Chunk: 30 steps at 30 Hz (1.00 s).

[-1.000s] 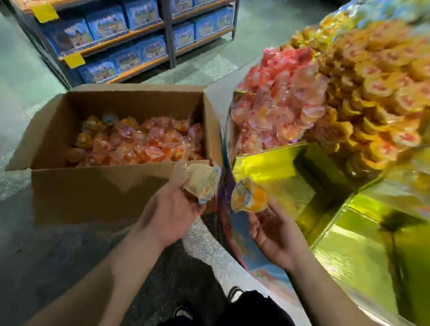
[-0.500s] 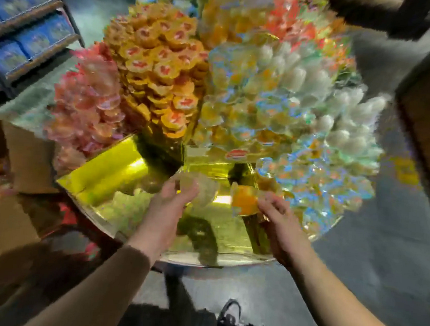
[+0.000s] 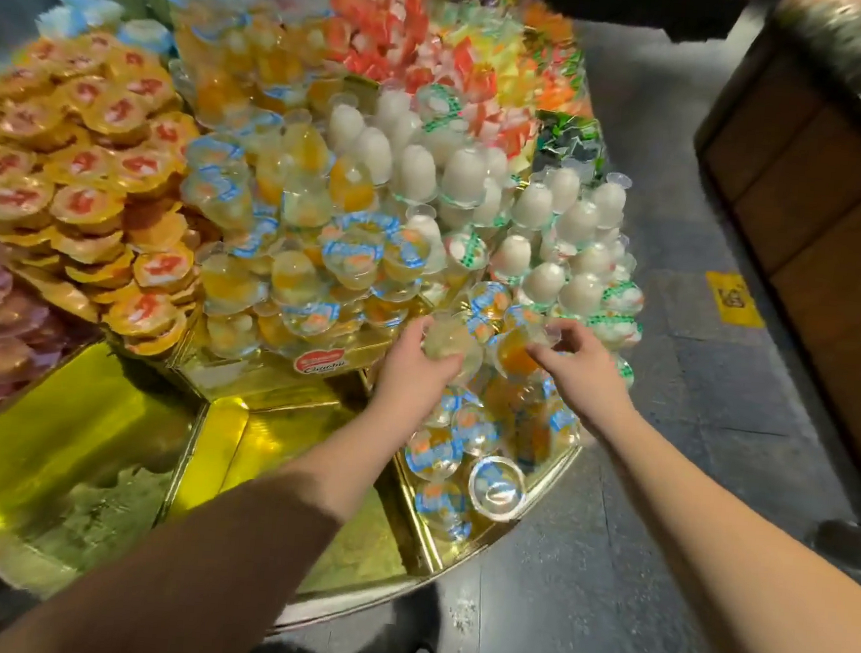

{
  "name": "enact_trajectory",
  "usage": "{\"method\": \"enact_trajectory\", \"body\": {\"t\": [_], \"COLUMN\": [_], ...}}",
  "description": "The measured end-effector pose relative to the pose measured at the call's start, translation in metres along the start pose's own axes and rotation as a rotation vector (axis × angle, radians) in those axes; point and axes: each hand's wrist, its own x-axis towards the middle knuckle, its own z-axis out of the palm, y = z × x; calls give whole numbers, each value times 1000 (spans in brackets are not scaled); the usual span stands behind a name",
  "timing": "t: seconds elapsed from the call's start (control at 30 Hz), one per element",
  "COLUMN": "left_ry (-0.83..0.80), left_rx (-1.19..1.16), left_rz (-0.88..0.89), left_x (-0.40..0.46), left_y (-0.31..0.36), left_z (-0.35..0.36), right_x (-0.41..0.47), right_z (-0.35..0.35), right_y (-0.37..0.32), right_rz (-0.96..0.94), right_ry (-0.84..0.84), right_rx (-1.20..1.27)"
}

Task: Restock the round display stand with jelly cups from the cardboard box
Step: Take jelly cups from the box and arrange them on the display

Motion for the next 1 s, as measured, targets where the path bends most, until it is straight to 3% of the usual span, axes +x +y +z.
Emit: {"method": "enact_trajectory", "body": {"t": [0.3, 0.47, 0.73, 1.0], "left_ry": [30, 140, 170, 215], "left_rx": [384, 568, 474, 658], "left_rz": [80, 99, 49, 118], "left_x": [71, 84, 83, 95], "left_y": [7, -4, -2, -24], "left_z": [54, 66, 79, 89], "right_x": [120, 152, 166, 166], "right_z": [20, 31, 44, 50], "right_y": [-4, 2, 5, 4], "right_rz": [-67, -73, -86, -91], "right_ry": [-42, -72, -126, -153], "right_rx": [-182, -254, -296, -252]}}
